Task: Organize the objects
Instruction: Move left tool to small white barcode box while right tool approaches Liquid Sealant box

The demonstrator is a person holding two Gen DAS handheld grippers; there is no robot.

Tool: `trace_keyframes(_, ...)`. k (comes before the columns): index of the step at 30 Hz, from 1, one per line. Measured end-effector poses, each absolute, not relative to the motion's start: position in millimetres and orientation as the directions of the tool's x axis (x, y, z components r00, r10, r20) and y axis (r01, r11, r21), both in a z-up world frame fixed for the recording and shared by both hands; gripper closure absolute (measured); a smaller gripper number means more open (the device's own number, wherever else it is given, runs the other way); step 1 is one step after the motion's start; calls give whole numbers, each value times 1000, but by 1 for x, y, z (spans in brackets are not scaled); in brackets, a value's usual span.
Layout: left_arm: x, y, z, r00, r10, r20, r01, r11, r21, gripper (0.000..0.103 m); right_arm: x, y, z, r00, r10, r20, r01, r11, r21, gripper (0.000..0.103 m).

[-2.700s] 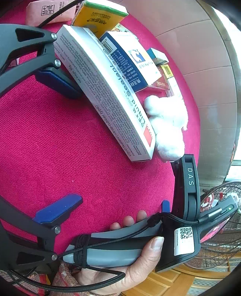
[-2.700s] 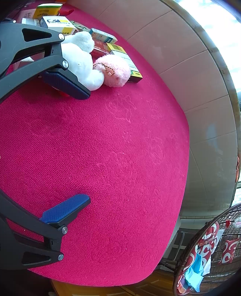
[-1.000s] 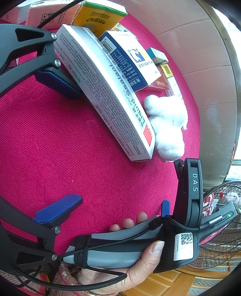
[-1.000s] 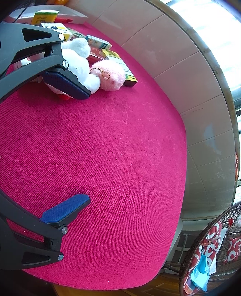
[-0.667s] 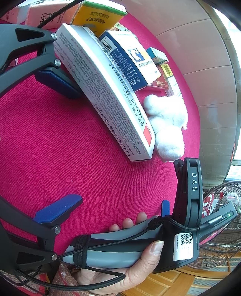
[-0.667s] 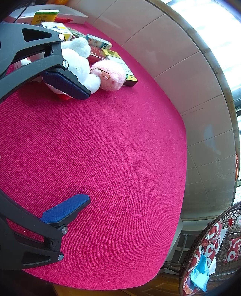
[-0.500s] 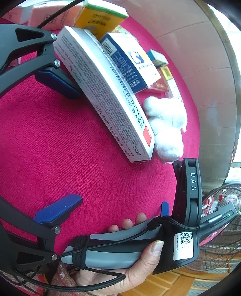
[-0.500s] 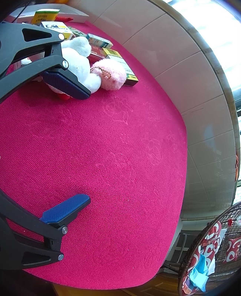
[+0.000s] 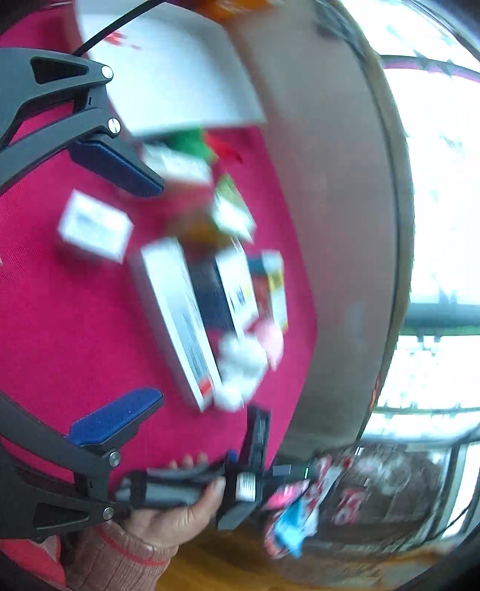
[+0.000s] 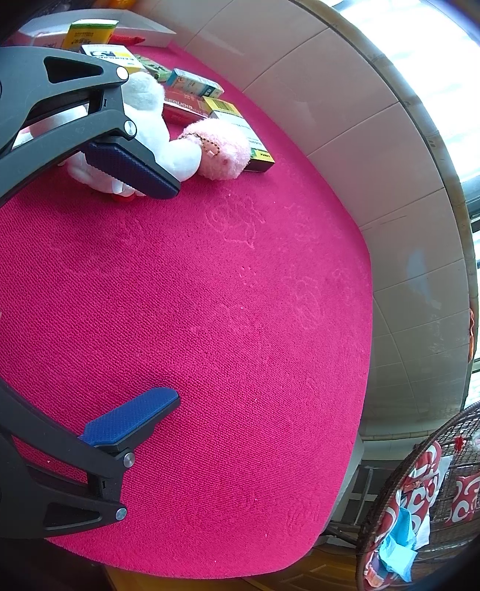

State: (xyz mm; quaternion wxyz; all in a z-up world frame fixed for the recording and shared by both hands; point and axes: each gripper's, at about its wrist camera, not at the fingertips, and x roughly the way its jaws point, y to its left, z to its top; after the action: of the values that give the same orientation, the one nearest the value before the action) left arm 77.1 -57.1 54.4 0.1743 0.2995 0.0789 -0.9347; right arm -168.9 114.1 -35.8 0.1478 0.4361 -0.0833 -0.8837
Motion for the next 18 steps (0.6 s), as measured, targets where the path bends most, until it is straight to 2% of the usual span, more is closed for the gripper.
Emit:
trace_keyframes(5,95,-107,19,-698,-316,-643,522,-839,-154,0,-167,123,-35,-570,-389,-724,205,-920,333,0)
trace_keyframes(8,125,-115,16,-687,-325,-650,549,-819,-170,0,-163,124,-34,-519,-453,-725,304,-890,339,0)
trace_keyframes(12,126,-110,14,-683,-312,-660,539,-826,-168,0,-148,122,-34,-331,-638,-695,539,-733,415,0)
trace_keyframes(15,132,-104,7,-683,-301,-666,529,-832,-167,0,-126,112,-36,-173,-729,-662,701,-563,438,0)
trace_keyframes(18,134,-106,1,-683,-295,-669,526,-833,-169,0,-106,95,-37,-85,-767,-637,795,-437,420,0)
